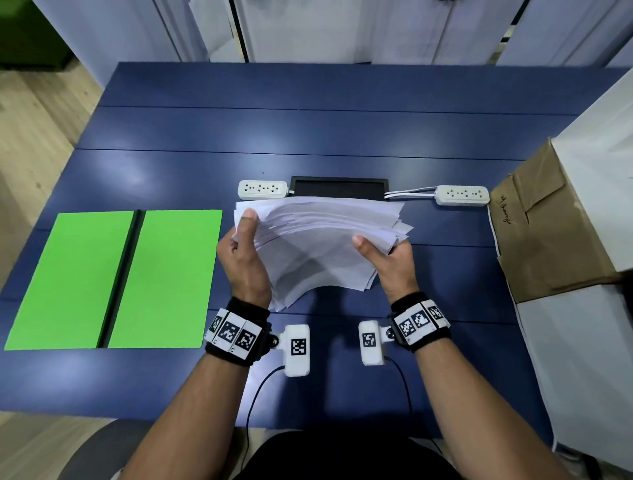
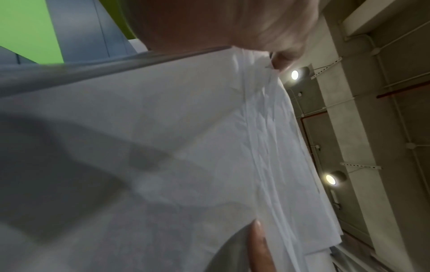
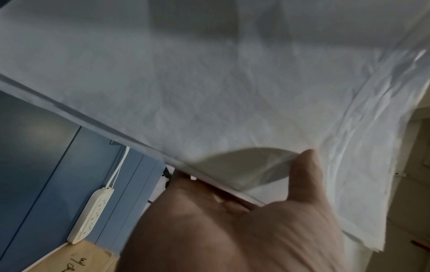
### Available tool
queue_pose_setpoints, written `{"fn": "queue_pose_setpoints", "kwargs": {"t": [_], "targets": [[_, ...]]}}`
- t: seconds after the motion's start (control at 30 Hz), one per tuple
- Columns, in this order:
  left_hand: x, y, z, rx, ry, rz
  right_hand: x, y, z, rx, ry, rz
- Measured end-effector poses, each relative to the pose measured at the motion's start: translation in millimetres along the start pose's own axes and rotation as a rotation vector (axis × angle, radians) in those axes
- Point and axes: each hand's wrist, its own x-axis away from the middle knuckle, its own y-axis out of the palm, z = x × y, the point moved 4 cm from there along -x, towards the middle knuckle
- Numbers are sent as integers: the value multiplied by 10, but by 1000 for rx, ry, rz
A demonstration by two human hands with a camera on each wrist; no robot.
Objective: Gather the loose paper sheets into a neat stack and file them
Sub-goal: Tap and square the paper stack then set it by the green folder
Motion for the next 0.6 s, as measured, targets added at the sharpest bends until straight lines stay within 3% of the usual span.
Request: {"fn": "queue_pose_setpoints", "kwargs": {"t": [0.07, 0.23, 0.43, 0.6], "targets": [[-13, -38, -7, 17, -13, 13, 8, 7, -10, -23, 1, 11], [132, 84, 233, -11, 121, -38, 28, 14, -27, -35, 9, 46], [22, 14, 71, -52, 64, 75, 53, 55, -77, -59, 12, 129], [69, 51, 50, -58, 83, 42, 83, 110, -121, 8, -55, 246]]}}
